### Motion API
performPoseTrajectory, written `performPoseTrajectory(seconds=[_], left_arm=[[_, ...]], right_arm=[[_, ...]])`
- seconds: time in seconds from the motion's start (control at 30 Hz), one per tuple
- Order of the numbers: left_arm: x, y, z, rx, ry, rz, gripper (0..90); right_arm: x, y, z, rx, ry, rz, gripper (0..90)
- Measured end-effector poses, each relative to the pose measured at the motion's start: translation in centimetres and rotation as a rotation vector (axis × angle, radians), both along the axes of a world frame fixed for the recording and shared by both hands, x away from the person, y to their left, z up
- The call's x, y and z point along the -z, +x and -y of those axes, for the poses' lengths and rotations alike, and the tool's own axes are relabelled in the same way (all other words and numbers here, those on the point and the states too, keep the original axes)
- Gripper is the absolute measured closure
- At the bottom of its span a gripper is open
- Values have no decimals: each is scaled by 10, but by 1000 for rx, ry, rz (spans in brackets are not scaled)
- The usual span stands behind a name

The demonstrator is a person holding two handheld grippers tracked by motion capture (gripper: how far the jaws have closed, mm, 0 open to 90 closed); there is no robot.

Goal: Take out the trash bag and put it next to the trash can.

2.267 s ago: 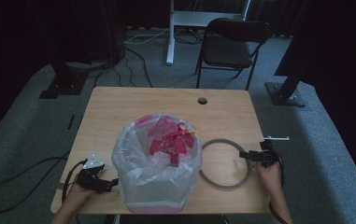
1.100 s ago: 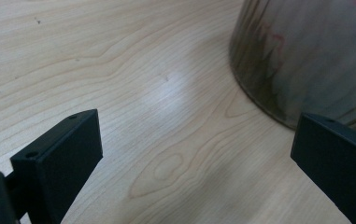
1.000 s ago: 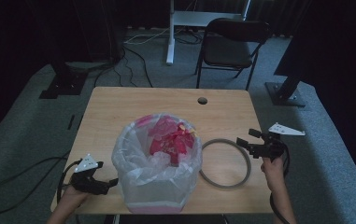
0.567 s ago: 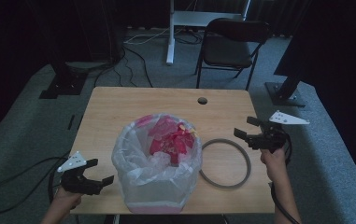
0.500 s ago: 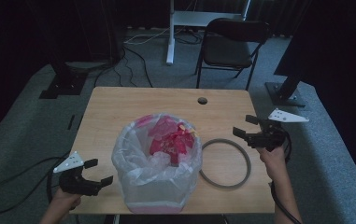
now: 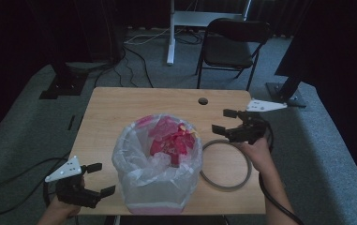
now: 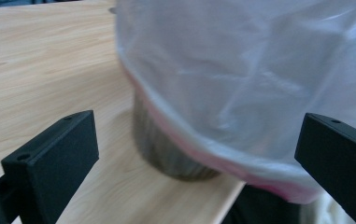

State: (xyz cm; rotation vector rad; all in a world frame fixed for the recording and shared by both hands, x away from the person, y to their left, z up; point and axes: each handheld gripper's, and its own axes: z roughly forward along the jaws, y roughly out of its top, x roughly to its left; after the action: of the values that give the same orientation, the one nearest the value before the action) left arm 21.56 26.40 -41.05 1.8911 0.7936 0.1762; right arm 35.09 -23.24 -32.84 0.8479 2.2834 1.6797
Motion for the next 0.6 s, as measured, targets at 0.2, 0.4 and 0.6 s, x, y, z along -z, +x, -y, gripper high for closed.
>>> performPoseTrajectory(seconds=[0.2, 0.4, 0.6], left_arm=[[2, -2, 17, 64, 21, -6, 0], [7, 1, 28, 70, 25, -17, 0], [12, 8, 35, 66, 34, -15, 0]], right_arm=[[0, 10, -47, -74, -69, -47, 111], [3, 19, -84, -127, -195, -80, 128], [8, 21, -97, -179, -217, -120, 167]])
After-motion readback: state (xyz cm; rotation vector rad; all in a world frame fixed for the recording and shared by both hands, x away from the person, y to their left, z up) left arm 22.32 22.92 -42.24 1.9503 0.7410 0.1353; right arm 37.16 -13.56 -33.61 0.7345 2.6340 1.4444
